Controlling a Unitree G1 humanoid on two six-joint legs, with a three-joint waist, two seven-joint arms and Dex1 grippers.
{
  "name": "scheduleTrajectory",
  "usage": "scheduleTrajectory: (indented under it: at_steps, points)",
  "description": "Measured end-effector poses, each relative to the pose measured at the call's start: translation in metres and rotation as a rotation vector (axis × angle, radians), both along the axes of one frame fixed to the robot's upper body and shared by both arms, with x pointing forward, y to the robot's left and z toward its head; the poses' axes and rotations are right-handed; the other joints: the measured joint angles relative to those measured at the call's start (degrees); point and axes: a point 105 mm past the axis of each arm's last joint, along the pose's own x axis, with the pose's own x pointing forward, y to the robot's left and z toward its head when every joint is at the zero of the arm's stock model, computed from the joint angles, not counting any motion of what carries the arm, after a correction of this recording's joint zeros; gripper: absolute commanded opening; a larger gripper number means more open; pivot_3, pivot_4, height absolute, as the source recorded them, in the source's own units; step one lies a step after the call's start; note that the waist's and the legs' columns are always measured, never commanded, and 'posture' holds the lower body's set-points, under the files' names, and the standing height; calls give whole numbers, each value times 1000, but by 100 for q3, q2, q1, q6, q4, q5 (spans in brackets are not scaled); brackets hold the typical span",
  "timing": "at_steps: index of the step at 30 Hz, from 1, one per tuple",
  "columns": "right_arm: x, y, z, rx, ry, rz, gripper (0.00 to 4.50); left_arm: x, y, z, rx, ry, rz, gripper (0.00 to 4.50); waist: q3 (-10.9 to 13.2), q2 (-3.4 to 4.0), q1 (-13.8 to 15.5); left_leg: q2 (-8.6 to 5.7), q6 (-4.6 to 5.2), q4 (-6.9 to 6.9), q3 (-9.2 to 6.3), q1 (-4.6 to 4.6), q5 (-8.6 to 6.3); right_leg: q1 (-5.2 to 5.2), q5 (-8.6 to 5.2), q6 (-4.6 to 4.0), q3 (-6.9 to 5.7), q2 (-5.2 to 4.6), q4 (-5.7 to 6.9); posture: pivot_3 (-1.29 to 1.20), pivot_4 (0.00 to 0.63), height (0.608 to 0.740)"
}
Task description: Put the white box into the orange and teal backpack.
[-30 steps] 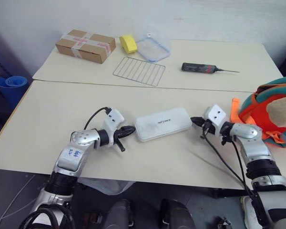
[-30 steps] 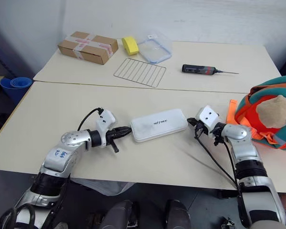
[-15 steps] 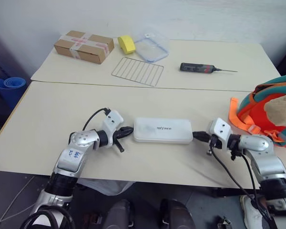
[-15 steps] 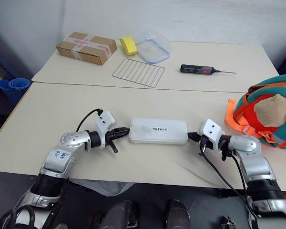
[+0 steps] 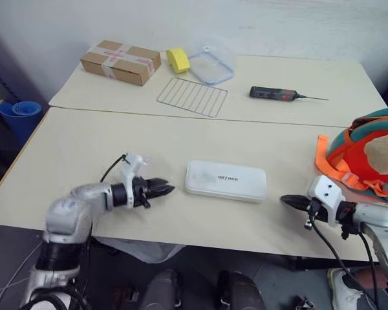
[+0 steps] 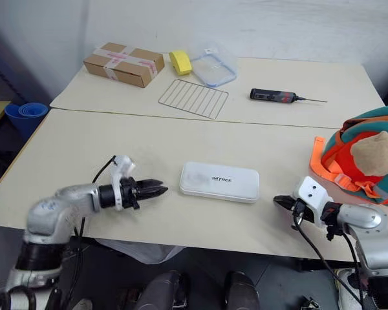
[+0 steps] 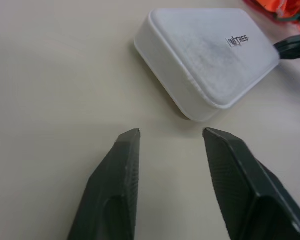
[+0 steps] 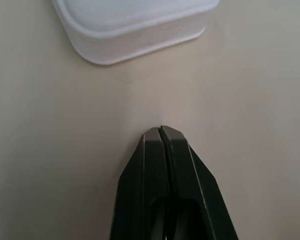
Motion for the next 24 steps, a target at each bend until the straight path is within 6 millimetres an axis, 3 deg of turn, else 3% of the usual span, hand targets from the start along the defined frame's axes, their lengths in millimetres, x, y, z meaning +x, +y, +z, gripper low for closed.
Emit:
scheduleTrajectory:
  at_steps: [2, 5, 12, 17, 24]
  points:
    - [2, -1, 1, -4, -5, 8, 0, 0, 1, 9, -75, 147, -22, 3483, 0, 0, -16, -3, 2, 1, 3, 2, 1, -1, 0, 1, 4, 1, 3, 0, 150, 740]
    - [5, 2, 4, -42, -4, 64, 0, 14, -4, 16, -160, 246, -7, 4406, 1, -2, -18, -7, 4, 3, 6, 4, 4, 0, -1, 2, 6, 0, 4, 0, 150, 740]
    - [26, 15, 20, -70, -51, 135, 0, 38, -29, 9, -160, 383, 4, 4459, 8, -13, -19, -8, -1, 8, 6, 3, 7, 0, -1, 2, 5, 1, 5, 0, 150, 740]
    - [42, 23, 11, -73, -43, 141, 0, 48, -44, 8, -169, 385, -9, 4459, 7, -13, 13, -18, 5, 15, 4, 2, 13, 3, -1, 2, 6, -9, 11, 0, 150, 740]
    - [59, 35, 14, -70, -72, 152, 0, 57, -64, 8, -175, 390, -17, 4459, 7, -14, -18, -22, 9, 17, 4, 4, 16, 6, 4, 11, 7, -11, 12, 0, 150, 740]
